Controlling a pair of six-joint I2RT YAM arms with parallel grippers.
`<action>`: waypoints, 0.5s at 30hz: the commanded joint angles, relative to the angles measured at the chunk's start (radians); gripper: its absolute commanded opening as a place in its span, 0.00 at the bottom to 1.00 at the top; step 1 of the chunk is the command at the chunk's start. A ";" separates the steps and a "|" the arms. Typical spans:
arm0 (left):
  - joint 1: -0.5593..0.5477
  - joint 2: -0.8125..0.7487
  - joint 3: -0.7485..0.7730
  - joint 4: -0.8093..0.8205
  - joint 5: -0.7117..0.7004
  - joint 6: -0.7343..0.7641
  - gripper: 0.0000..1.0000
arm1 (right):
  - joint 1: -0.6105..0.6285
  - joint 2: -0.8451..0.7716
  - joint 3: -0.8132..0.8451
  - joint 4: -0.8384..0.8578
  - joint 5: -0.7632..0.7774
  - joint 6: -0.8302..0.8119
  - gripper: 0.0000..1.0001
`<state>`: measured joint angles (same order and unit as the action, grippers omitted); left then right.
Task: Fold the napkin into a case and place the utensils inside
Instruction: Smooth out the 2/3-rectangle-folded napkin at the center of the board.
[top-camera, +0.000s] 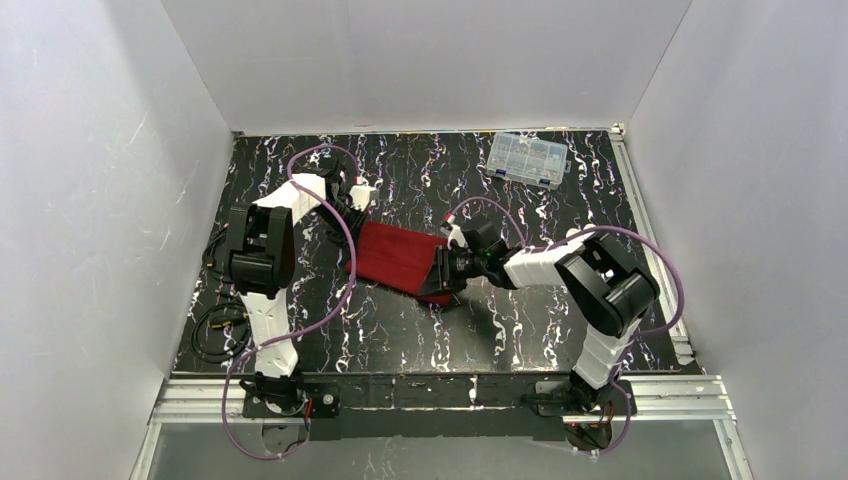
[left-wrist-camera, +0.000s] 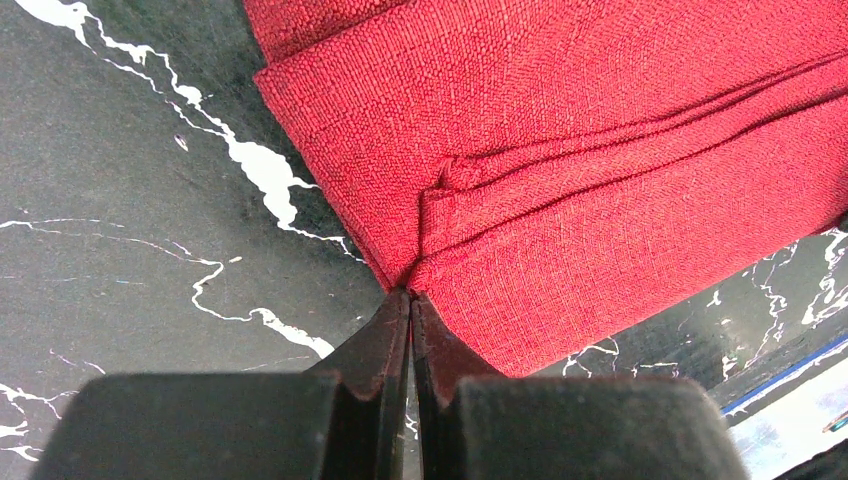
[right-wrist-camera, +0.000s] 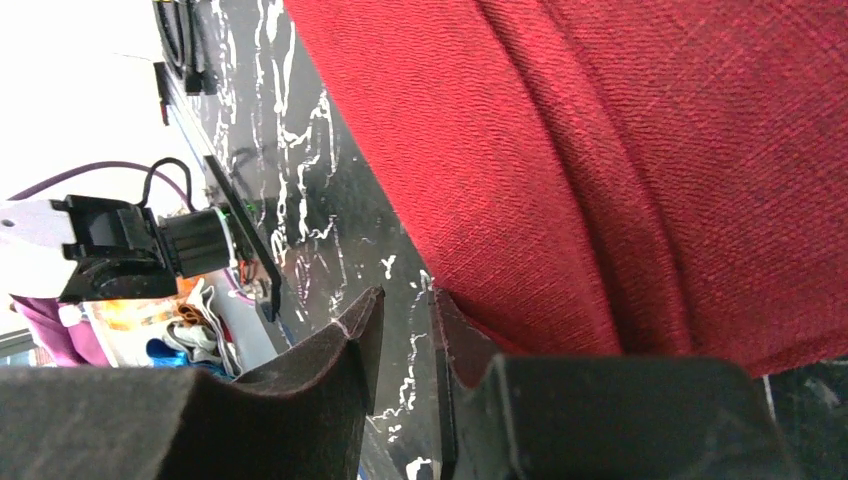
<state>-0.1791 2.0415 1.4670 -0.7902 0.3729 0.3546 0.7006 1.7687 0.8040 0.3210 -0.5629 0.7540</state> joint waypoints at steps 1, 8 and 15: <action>-0.010 -0.016 0.014 0.004 -0.007 -0.014 0.00 | -0.015 0.052 -0.023 0.116 -0.025 0.006 0.30; 0.009 -0.037 0.200 -0.156 0.039 -0.027 0.41 | -0.037 0.104 -0.087 0.196 0.002 0.043 0.29; 0.008 -0.066 0.306 -0.366 0.211 0.002 0.54 | -0.043 0.085 -0.101 0.265 -0.013 0.107 0.32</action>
<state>-0.1684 2.0350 1.7691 -0.9691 0.4408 0.3359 0.6678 1.8496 0.7223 0.5339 -0.5991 0.8249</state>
